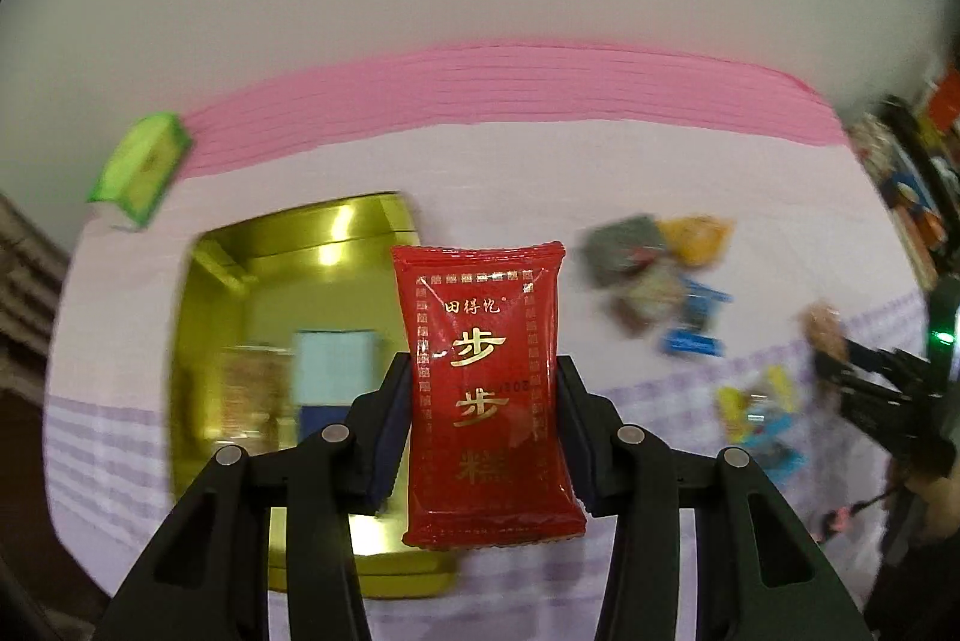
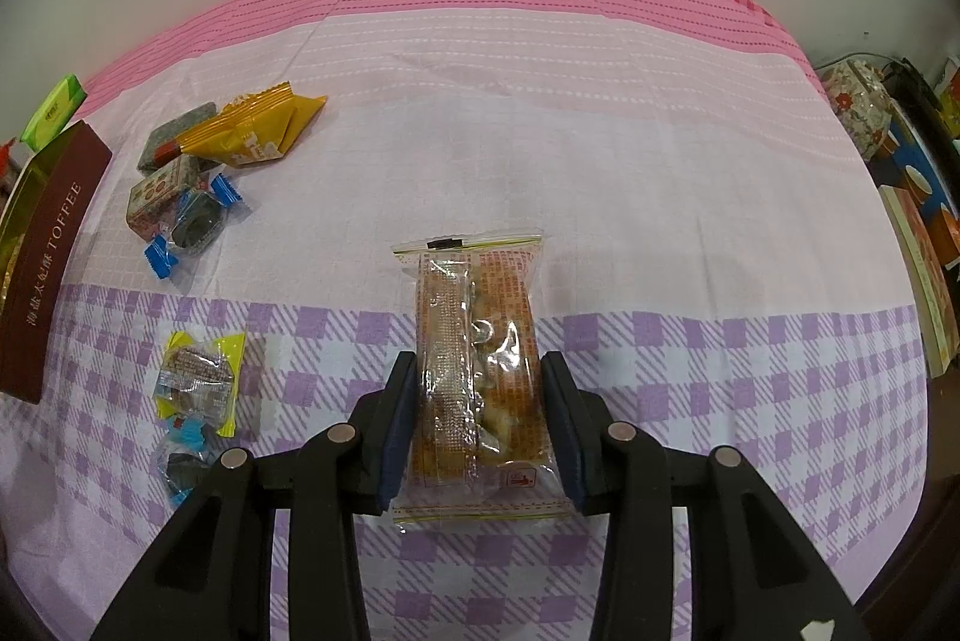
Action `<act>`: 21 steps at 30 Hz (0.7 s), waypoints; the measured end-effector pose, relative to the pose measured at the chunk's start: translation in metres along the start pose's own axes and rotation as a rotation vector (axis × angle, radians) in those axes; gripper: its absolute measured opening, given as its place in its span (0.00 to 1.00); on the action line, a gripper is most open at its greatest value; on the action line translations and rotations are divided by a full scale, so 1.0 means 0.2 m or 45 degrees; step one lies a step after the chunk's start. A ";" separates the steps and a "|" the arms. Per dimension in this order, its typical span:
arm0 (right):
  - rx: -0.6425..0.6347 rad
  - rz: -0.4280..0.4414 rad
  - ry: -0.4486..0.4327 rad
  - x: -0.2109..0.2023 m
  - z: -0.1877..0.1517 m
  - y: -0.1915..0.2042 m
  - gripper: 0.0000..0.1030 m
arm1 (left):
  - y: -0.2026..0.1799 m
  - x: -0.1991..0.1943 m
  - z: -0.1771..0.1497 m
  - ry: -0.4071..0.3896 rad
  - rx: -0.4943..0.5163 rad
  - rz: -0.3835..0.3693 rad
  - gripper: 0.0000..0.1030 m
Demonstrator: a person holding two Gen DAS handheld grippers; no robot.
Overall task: Organize snacks
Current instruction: 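Grasp the red bag with the left tool and carry it over the tin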
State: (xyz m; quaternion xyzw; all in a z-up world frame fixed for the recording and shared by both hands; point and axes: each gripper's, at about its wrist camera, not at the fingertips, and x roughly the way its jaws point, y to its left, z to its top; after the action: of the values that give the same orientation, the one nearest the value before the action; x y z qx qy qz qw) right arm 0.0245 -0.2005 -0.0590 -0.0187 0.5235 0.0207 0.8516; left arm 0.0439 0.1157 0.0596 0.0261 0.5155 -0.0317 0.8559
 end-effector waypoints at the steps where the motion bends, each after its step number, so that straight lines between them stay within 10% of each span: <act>1: -0.001 0.000 0.001 0.00 0.00 0.00 0.38 | 0.06 0.01 0.01 0.010 -0.021 0.024 0.44; 21: 0.007 -0.016 0.002 0.00 -0.01 0.00 0.40 | 0.65 0.33 -0.13 0.161 -0.191 0.234 0.44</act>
State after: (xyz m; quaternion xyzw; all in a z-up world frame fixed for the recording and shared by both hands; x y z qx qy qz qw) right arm 0.0232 -0.1997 -0.0590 -0.0196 0.5241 0.0137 0.8513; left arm 0.0620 0.2458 -0.0102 0.0112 0.5647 0.0871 0.8206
